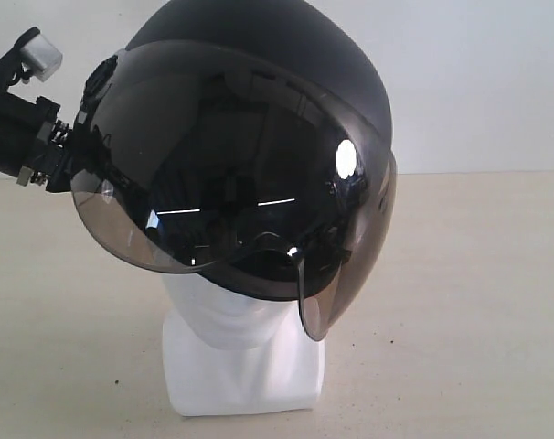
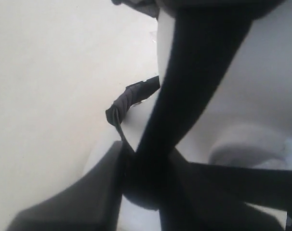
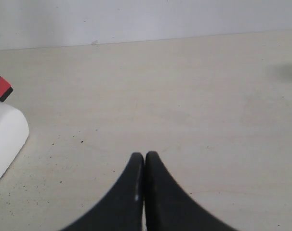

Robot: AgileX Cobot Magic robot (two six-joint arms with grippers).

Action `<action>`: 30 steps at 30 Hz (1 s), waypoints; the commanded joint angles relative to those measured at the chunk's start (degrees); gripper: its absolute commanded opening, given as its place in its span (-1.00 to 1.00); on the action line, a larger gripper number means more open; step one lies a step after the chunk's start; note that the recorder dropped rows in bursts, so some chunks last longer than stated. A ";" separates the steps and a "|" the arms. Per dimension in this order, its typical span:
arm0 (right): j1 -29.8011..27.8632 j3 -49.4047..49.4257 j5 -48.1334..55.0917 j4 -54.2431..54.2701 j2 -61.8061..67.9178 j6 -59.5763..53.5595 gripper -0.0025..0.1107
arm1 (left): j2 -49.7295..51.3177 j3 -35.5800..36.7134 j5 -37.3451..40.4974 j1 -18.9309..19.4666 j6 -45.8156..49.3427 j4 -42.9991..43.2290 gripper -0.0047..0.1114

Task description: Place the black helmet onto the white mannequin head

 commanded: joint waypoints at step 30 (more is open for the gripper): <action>-0.10 -0.03 -0.47 -0.35 -0.25 -0.11 -0.96 | 1.08 15.49 -2.73 -0.44 7.86 -3.92 -0.84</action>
